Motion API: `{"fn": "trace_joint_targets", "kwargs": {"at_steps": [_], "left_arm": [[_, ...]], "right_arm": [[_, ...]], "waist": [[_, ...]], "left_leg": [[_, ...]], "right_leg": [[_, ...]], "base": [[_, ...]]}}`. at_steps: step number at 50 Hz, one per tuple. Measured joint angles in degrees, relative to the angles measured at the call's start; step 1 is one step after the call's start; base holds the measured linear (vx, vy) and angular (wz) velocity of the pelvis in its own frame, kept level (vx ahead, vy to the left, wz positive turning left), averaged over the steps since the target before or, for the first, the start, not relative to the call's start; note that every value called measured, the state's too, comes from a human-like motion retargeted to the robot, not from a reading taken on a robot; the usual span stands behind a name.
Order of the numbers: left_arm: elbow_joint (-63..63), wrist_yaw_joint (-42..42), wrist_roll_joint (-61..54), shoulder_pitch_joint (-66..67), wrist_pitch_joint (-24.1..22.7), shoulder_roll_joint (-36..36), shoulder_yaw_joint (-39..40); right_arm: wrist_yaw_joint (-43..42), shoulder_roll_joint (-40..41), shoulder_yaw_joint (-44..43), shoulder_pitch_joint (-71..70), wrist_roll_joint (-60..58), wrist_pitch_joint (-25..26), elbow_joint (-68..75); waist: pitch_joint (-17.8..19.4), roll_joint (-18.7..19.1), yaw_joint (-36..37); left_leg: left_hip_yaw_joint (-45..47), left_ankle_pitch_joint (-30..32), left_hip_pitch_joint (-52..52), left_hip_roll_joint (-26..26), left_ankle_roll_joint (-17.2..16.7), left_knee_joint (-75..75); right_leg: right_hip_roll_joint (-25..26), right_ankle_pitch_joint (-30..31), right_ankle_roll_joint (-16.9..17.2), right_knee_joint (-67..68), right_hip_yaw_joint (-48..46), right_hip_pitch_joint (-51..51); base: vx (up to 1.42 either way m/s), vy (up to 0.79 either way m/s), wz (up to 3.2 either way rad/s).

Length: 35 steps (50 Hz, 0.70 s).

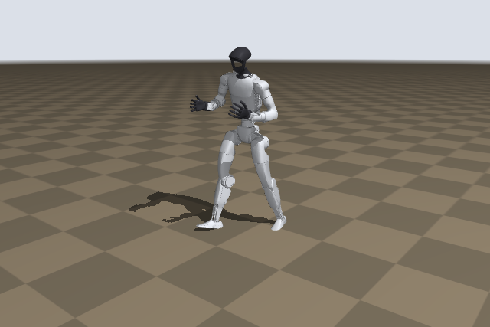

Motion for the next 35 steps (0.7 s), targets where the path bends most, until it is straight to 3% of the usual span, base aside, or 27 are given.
{"fn": "trace_joint_targets", "kwargs": {"at_steps": [3, 10, 15, 20, 23, 29, 35], "left_arm": [[0.00, -0.02, 0.09, -0.24, 0.10, 0.14, -0.46], [0.44, -0.28, -0.56, -0.90, 0.84, -2.28, -0.23], [-1.34, -0.33, -2.29, 3.78, 1.65, -3.80, 0.18], [-2.48, -0.46, -3.11, 5.66, 2.37, -5.17, 1.01], [-2.91, -1.58, -1.95, 7.38, 2.52, -5.22, 1.27], [-3.68, -1.66, -2.11, 9.10, 2.24, -5.52, 1.53], [-3.23, -1.63, -2.60, 8.64, 1.63, -5.24, 1.90]], "right_arm": [[-0.25, 0.19, 0.04, 0.08, -0.32, 0.06, 0.06], [-1.32, -1.54, 0.57, -2.05, -1.08, 0.75, 1.25], [-1.30, -2.68, 0.78, 0.06, -2.43, 1.10, 0.10], [-1.09, -4.80, 0.09, 0.95, -3.96, 2.00, -1.33], [1.69, -7.60, -1.22, 2.29, -12.97, 4.23, -0.81], [-0.84, -6.36, -1.22, 4.77, -4.93, 1.14, -2.63], [-0.83, -5.65, -0.72, 4.68, -5.72, 1.20, -1.94]], "waist": [[-0.37, 1.06, 0.30], [0.70, 3.82, -1.40], [0.13, 5.30, -2.21], [-0.49, 4.66, -4.32], [-1.33, 5.00, -4.79], [-1.34, 6.71, -4.04], [-0.47, 7.09, -1.37]], "left_leg": [[-0.45, -0.17, 1.05, 0.52, -0.40, 0.65], [-6.14, 4.22, 0.60, 0.13, 2.41, 6.85], [-6.89, 9.71, -3.99, -0.26, 6.82, 19.40], [-2.03, 9.47, -9.27, -1.91, 9.62, 24.11], [-0.60, 7.79, -11.35, -3.49, 8.57, 21.65], [-2.67, 8.90, -13.51, -6.39, 6.34, 8.78], [-3.85, 11.28, -15.77, -6.70, 5.13, -1.56]], "right_leg": [[0.65, -1.01, 0.00, 0.01, -0.17, -0.07], [-1.91, 6.17, 0.00, 1.04, -1.63, 3.56], [-4.99, 3.32, 0.00, 4.93, -0.84, 6.58], [-9.04, -0.47, 0.00, 8.19, -1.00, 7.44], [-10.27, -3.16, 0.00, 11.25, -0.98, 7.46], [-9.30, -7.13, -0.49, 14.84, 0.40, 8.80], [-7.15, -9.29, -0.59, 16.61, 3.83, 10.35]], "base": [[0.48, -0.18, 0.37], [0.51, -0.20, 0.46], [0.51, -0.11, 0.25], [0.41, -0.15, 0.31], [0.37, -0.11, 0.03], [0.34, -0.11, -0.33], [0.30, -0.07, -0.65]]}}
